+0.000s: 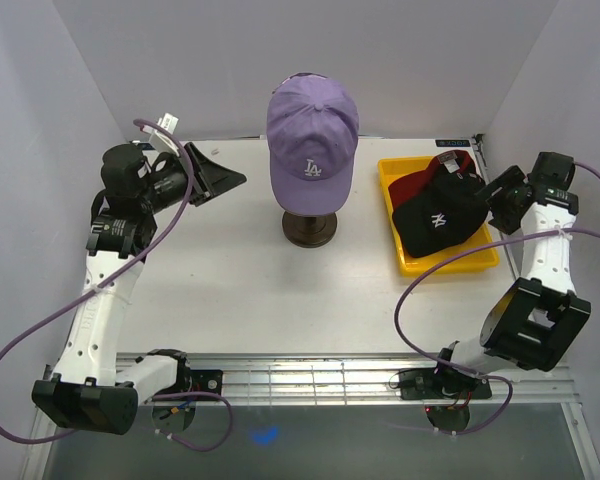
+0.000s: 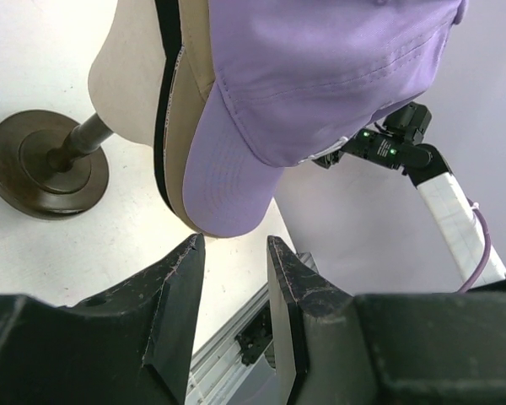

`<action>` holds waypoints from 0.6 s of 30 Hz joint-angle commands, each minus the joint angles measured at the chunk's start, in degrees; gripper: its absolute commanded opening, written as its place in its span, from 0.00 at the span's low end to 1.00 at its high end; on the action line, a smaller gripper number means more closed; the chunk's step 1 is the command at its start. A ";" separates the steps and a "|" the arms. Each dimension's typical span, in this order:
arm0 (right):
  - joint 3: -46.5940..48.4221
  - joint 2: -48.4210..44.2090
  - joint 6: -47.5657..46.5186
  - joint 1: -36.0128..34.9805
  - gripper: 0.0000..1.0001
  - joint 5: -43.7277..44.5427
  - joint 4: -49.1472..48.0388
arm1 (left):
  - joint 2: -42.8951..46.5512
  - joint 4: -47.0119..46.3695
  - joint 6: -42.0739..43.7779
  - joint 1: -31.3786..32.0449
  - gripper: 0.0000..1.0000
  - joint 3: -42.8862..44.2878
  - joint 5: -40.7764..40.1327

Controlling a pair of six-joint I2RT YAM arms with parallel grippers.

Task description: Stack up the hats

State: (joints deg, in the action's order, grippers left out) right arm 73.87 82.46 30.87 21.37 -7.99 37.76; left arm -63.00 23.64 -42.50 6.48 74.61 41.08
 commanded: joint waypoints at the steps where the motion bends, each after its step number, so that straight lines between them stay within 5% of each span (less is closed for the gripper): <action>1: 3.65 1.12 -1.08 2.01 0.73 2.19 -0.32 | 1.48 -2.37 0.14 0.02 0.47 -0.60 2.07; 13: 7.61 9.91 1.21 2.01 0.69 -1.85 -2.16 | -0.98 -4.21 -1.18 0.02 0.46 0.53 3.74; 18: 7.26 10.80 1.56 2.01 0.47 -4.23 -2.77 | -1.25 -4.13 -1.27 0.02 0.46 1.06 3.48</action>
State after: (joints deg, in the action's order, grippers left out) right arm 78.98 94.13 32.05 23.51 -10.35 37.10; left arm -64.82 20.53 -43.79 6.48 74.08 43.92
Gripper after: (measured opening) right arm 0.498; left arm 0.459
